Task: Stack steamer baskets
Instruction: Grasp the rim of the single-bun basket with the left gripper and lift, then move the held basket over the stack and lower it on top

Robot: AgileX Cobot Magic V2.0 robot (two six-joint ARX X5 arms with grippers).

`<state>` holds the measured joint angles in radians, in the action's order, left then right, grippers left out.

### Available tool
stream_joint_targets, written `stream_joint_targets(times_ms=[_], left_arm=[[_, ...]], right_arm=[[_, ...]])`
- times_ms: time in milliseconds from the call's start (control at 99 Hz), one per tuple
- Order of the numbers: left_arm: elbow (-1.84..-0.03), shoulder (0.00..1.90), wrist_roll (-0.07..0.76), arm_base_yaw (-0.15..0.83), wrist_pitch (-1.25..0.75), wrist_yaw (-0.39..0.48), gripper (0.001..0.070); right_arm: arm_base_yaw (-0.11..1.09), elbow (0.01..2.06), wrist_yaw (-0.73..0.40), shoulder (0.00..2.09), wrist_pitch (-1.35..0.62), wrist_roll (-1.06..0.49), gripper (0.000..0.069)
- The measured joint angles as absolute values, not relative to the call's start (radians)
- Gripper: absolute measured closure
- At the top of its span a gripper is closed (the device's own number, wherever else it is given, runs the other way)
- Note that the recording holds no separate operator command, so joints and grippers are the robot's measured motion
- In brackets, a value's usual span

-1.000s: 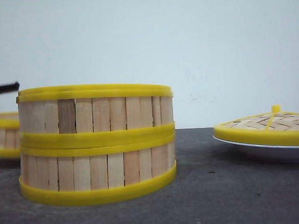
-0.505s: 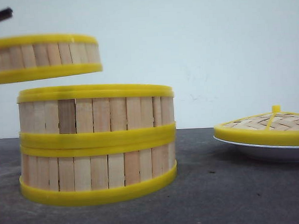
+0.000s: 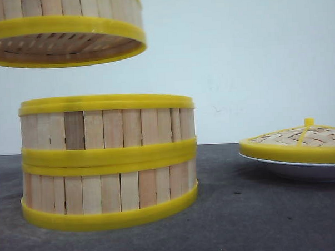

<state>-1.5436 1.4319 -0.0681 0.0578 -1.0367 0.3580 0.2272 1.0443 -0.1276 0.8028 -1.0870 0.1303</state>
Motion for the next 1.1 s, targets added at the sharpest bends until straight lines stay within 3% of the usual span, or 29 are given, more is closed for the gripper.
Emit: stream_joint_targets(times_ms=[475, 1101], left_arm=[[-1.544, 1.432, -0.072, 0.235, -1.027, 0.257, 0.0690], [-1.543, 1.551, -0.079, 0.260, -1.008, 0.246, 0.0690]], right_arm=[[0.227, 1.044, -0.126, 0.803, -1.087, 0.127, 0.0266], [0.227, 1.044, -0.126, 0.803, -1.087, 0.127, 0.0266]])
